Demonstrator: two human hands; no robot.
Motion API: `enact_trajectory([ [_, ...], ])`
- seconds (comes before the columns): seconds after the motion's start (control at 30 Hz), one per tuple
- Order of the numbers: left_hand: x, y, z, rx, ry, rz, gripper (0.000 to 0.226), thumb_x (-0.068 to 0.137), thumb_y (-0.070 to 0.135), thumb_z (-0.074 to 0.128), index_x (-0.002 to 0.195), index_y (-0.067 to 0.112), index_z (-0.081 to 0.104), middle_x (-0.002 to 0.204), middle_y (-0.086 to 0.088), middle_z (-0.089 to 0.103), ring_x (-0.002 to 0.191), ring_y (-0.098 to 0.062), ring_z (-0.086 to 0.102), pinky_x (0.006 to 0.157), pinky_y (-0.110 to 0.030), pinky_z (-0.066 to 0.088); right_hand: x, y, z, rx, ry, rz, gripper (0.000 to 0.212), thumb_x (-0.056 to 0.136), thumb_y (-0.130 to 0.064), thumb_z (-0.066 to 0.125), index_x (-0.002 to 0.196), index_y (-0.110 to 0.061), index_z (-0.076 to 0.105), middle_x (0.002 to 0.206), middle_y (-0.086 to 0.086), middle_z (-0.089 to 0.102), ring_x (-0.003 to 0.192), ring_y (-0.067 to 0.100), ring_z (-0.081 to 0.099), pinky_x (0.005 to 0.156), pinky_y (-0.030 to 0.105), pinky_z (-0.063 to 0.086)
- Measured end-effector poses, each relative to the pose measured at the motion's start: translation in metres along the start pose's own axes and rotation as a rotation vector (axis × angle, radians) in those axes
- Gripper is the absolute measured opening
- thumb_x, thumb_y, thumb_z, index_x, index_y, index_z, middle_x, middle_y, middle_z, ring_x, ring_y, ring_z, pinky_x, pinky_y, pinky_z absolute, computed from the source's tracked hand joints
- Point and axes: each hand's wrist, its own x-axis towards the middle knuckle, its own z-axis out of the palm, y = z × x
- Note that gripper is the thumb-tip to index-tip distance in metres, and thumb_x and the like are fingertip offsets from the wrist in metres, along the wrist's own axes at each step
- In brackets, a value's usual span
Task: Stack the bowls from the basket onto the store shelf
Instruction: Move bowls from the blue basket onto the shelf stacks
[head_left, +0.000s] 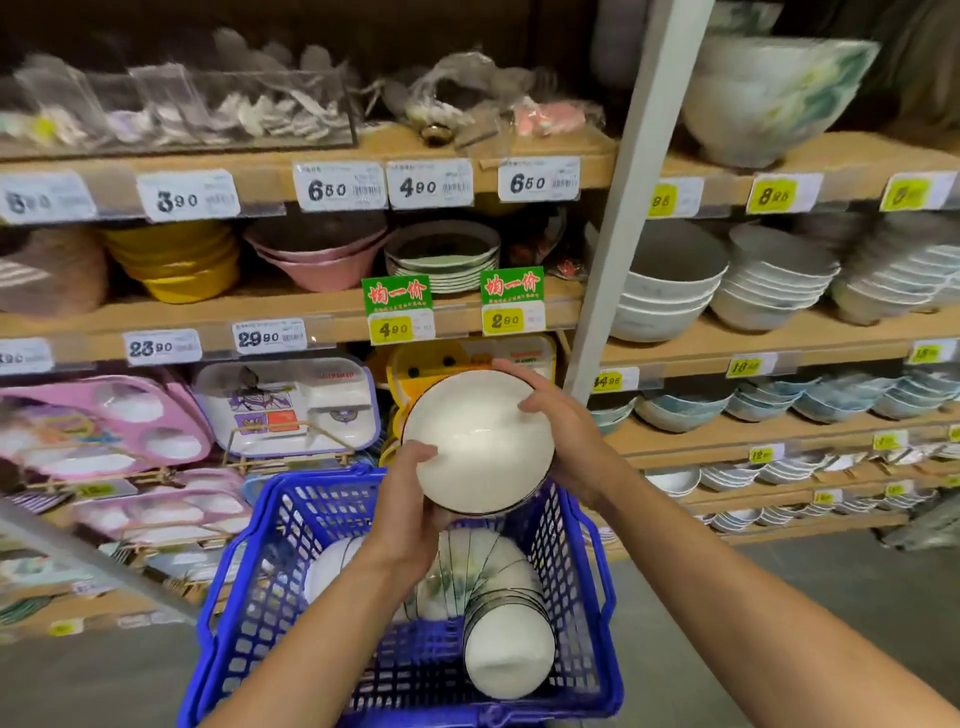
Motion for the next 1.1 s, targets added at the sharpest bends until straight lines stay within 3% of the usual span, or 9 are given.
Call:
enact_trajectory([
  [0.07, -0.007, 0.017, 0.012, 0.041, -0.058, 0.109, 0.032, 0.093, 0.027, 0.041, 0.118, 0.031, 0.059, 0.111, -0.001, 0.072, 0.098, -0.026, 0.069, 0.062, -0.04, 0.058, -0.002, -0.016, 0.004, 0.108, 0.008, -0.026, 0.051, 0.083, -0.007, 0.039, 0.116, -0.031, 0.069, 0.129, 0.007, 0.059, 0.111, 0.034, 0.058, 0.08, 0.045, 0.058],
  [0.17, -0.018, 0.039, 0.036, 0.085, -0.028, 0.239, 0.026, 0.091, 0.032, 0.043, 0.109, 0.033, 0.063, 0.106, 0.001, 0.071, 0.089, -0.019, 0.068, 0.057, -0.033, 0.054, -0.009, -0.042, 0.006, 0.21, 0.004, -0.067, 0.051, 0.076, -0.009, 0.043, 0.115, -0.027, 0.07, 0.13, 0.011, 0.059, 0.116, 0.04, 0.055, 0.095, 0.058, 0.049],
  [0.3, -0.034, 0.05, 0.074, 0.071, -0.014, 0.403, 0.042, 0.082, 0.029, 0.047, 0.122, 0.028, 0.059, 0.12, -0.002, 0.063, 0.106, -0.024, 0.059, 0.069, -0.036, 0.051, -0.026, -0.074, -0.004, 0.263, 0.034, -0.137, 0.05, 0.075, -0.008, 0.043, 0.111, -0.023, 0.072, 0.122, 0.009, 0.066, 0.109, 0.033, 0.06, 0.086, 0.044, 0.054],
  [0.4, -0.045, 0.045, 0.11, 0.023, -0.005, 0.495, 0.039, 0.074, 0.028, 0.048, 0.11, 0.028, 0.064, 0.112, 0.001, 0.067, 0.104, -0.021, 0.06, 0.073, -0.034, 0.051, -0.046, -0.095, -0.026, 0.27, 0.05, -0.158, 0.049, 0.078, -0.003, 0.04, 0.108, -0.023, 0.073, 0.11, 0.005, 0.071, 0.104, 0.031, 0.062, 0.088, 0.044, 0.053],
  [0.53, -0.058, 0.02, 0.168, -0.002, -0.034, 0.527, 0.031, 0.07, 0.026, 0.048, 0.087, 0.03, 0.073, 0.086, 0.011, 0.073, 0.083, -0.01, 0.067, 0.061, -0.025, 0.053, -0.08, -0.119, -0.079, 0.244, 0.099, -0.181, 0.047, 0.08, -0.004, 0.042, 0.106, -0.024, 0.074, 0.102, 0.0, 0.073, 0.1, 0.029, 0.064, 0.081, 0.041, 0.056],
  [0.73, -0.081, -0.027, 0.263, -0.018, -0.136, 0.483, 0.045, 0.069, 0.025, 0.046, 0.107, 0.024, 0.069, 0.111, -0.003, 0.069, 0.103, -0.024, 0.063, 0.075, -0.033, 0.051, -0.136, -0.146, -0.173, 0.25, 0.192, -0.205, 0.046, 0.079, -0.006, 0.042, 0.109, -0.023, 0.072, 0.115, 0.007, 0.068, 0.105, 0.032, 0.062, 0.075, 0.037, 0.057],
  [0.87, -0.09, -0.058, 0.323, -0.046, -0.172, 0.44, 0.038, 0.079, 0.019, 0.045, 0.106, 0.026, 0.071, 0.111, -0.003, 0.07, 0.105, -0.026, 0.063, 0.075, -0.034, 0.052, -0.165, -0.164, -0.231, 0.248, 0.29, -0.213, 0.046, 0.077, -0.008, 0.043, 0.108, -0.025, 0.073, 0.12, 0.01, 0.066, 0.109, 0.036, 0.06, 0.079, 0.041, 0.054],
  [1.0, -0.095, -0.077, 0.378, -0.045, -0.195, 0.416, 0.038, 0.086, 0.013, 0.039, 0.104, 0.023, 0.071, 0.098, 0.003, 0.074, 0.092, -0.018, 0.067, 0.07, -0.031, 0.054, -0.184, -0.184, -0.28, 0.26, 0.346, -0.231, 0.045, 0.077, -0.007, 0.043, 0.104, -0.024, 0.074, 0.114, 0.01, 0.069, 0.105, 0.036, 0.062, 0.071, 0.038, 0.057],
  [1.1, -0.094, -0.08, 0.407, -0.041, -0.238, 0.404, 0.038, 0.085, 0.014, 0.04, 0.099, 0.025, 0.072, 0.097, 0.001, 0.074, 0.085, -0.015, 0.069, 0.062, -0.026, 0.055, -0.185, -0.199, -0.304, 0.299, 0.377, -0.242, 0.046, 0.076, -0.006, 0.042, 0.106, -0.022, 0.074, 0.117, 0.012, 0.068, 0.108, 0.039, 0.061, 0.081, 0.045, 0.057],
])
